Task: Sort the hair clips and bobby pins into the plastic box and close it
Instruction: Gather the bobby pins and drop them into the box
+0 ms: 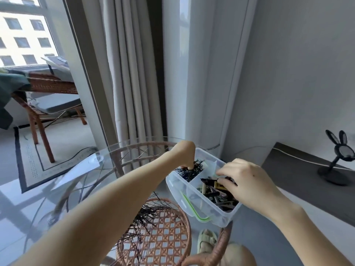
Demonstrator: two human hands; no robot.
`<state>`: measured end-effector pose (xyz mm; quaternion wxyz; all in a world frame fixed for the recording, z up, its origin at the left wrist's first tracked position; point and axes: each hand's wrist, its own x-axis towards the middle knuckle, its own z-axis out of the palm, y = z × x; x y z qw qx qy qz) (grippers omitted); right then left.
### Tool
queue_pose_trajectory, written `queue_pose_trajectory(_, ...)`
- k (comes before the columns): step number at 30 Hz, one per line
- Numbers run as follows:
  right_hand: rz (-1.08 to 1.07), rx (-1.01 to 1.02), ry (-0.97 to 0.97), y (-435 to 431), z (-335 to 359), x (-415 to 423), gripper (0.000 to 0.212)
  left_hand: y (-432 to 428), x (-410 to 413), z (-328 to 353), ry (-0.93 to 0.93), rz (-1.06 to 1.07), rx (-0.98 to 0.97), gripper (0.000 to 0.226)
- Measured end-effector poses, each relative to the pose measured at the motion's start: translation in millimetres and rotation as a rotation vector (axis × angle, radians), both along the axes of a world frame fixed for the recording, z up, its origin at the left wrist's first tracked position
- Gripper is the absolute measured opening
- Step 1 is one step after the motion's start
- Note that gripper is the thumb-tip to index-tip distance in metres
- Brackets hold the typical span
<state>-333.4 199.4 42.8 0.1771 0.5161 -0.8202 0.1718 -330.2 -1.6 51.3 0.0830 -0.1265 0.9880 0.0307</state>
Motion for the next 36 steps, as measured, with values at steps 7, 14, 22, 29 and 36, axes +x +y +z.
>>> queue_pose_trajectory(7, 0.010, 0.024, -0.044, -7.4, -0.7, 12.3, 0.010, 6.5, 8.3, -8.1, -0.001, 0.025, 0.062, 0.019)
queue_pose_trajectory(14, 0.152, -0.091, -0.229, -22.0, 1.3, 57.5, 0.022, -32.8, 71.9, 18.5, 0.282, 0.043, 0.225, 0.025)
queue_pose_trajectory(22, 0.094, 0.170, -0.703, -83.7, -71.5, 113.7, 0.051, -91.2, 213.6, -69.8, 0.253, 0.291, 0.171, 0.042)
queue_pose_trajectory(29, -0.106, 0.132, -0.642, -154.0, -103.8, 122.7, 0.054, -81.0, 231.8, -121.2, 0.359, 0.452, 0.267, 0.059)
queue_pose_trajectory(36, 0.159, -0.093, -0.867, -160.4, -93.7, 142.2, 0.039, -46.6, 204.7, -112.0, 0.853, 0.542, 0.838, 0.052)
